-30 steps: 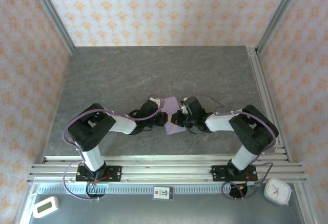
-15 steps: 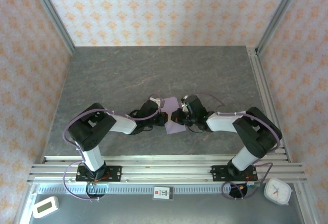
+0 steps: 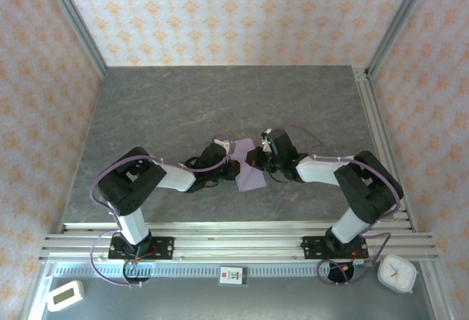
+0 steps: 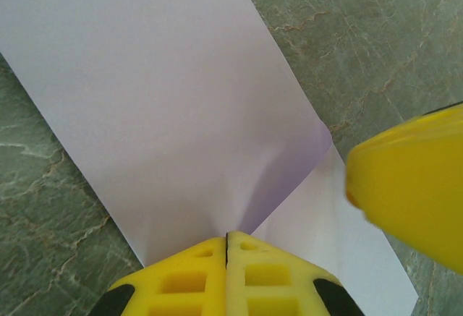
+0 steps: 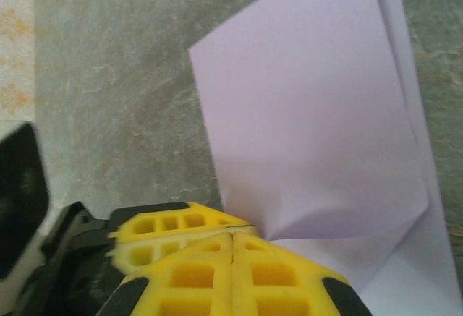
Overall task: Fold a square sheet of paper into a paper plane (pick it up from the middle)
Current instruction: Fold the triangle a second time at the center of the table.
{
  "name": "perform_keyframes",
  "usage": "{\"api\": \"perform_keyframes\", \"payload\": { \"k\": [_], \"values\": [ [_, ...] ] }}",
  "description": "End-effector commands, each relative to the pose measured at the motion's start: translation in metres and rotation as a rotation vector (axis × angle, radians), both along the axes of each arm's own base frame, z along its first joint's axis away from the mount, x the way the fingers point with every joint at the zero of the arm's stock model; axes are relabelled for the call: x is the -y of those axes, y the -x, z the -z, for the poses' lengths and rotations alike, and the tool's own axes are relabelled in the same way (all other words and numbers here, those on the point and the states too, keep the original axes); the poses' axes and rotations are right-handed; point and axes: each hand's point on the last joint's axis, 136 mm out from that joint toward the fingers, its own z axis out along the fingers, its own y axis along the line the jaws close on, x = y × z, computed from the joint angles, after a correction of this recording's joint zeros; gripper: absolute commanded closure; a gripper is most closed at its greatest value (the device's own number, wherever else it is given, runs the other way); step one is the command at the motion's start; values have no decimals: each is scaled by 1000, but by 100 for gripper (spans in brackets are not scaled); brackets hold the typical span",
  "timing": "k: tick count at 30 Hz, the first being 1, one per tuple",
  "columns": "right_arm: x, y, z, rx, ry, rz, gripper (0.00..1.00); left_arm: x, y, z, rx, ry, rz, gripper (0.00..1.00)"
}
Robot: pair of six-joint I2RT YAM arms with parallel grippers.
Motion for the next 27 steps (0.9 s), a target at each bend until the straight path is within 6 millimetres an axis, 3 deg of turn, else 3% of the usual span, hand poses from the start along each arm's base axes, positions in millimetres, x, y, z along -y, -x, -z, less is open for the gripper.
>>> {"api": "perform_keyframes", "payload": {
  "k": [1, 9, 12, 19, 23, 27],
  "values": [
    [8, 2, 19, -9, 35, 9, 100, -9, 10, 21, -51, -71, 8, 100],
    [18, 9, 48, -57, 61, 12, 100, -13, 12, 27, -57, -83, -4, 100],
    [17, 10, 40, -50, 49, -2, 100, -13, 11, 27, -56, -81, -5, 100],
    [12, -5, 2, 26, 17, -3, 100, -13, 11, 27, -54, -79, -3, 100],
    [12, -6, 3, 21, 25, -4, 100, -14, 12, 27, -54, -81, -6, 100],
    [17, -2, 19, 0, 49, 6, 100, -14, 10, 22, -41, -78, -11, 100]
  ]
}}
